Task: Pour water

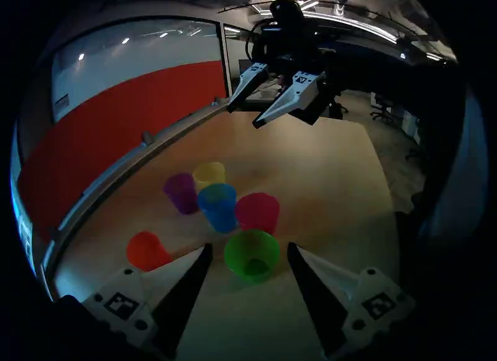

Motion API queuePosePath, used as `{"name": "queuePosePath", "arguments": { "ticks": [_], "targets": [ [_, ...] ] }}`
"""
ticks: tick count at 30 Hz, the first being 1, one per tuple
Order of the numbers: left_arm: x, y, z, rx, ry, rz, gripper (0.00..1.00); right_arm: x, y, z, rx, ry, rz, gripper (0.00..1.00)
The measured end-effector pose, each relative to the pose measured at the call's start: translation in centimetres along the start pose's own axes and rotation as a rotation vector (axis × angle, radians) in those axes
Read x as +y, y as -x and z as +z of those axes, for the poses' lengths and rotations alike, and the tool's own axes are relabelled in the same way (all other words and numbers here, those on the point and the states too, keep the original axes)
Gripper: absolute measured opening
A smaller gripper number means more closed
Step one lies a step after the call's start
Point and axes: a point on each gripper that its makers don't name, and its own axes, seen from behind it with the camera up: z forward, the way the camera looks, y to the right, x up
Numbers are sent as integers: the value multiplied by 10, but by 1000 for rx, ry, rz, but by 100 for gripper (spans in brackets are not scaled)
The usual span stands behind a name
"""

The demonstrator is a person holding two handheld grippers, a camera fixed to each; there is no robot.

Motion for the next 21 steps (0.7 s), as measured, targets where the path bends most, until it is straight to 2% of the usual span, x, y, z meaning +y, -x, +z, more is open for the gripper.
{"name": "queuePosePath", "arguments": {
  "ticks": [14, 21],
  "targets": [
    [2, 17, 5, -35, 9, -4, 89, -2, 11, 15, -28, -23, 4, 100],
    [7, 26, 9, -51, 23, -6, 89, -4, 15, 22, -39, -34, 6, 100]
  ]
}}
